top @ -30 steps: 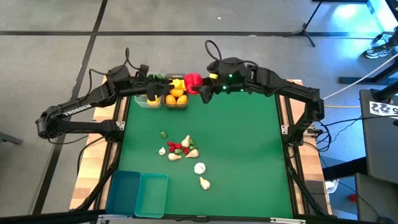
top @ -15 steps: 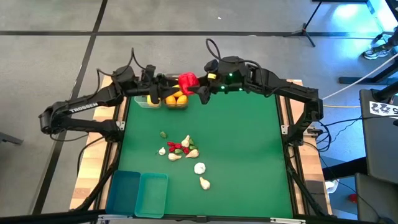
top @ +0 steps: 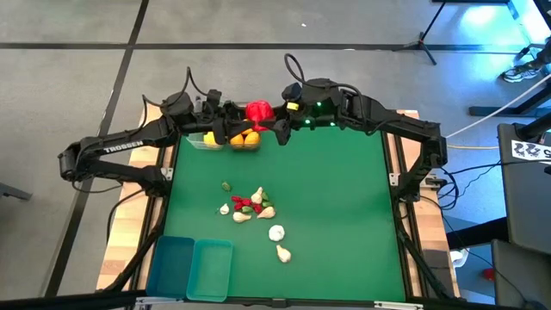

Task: Sort produce into baskets
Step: Put the red bell pepper into the transparent bin

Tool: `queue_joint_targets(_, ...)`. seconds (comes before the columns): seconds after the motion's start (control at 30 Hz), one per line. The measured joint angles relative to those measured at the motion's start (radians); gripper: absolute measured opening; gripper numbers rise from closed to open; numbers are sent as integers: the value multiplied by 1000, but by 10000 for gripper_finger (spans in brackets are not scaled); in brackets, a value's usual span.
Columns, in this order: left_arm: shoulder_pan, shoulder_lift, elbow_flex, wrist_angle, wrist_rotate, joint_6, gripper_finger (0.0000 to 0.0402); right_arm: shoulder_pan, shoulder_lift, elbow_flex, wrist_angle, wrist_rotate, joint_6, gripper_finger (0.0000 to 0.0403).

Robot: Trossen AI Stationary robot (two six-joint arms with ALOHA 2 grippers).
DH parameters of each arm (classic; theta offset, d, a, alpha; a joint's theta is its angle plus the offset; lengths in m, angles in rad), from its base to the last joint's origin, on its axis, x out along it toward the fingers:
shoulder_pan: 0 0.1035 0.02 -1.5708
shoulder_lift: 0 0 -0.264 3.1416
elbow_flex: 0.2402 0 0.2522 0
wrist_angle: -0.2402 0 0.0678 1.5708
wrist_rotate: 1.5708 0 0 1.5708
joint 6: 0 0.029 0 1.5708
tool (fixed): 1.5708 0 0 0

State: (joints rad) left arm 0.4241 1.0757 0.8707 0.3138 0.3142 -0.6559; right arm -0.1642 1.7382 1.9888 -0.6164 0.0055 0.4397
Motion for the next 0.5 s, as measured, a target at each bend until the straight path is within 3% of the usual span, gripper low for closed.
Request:
queue_joint_targets(0.33, -9, 12, 0, 12, -16, -2, 376, 0, 16, 1, 15, -27, -5, 212)
queue_joint_targets(0.5, -9, 12, 0, 12, -16, -5, 355, -1, 15, 1, 14, -25, -38, 212)
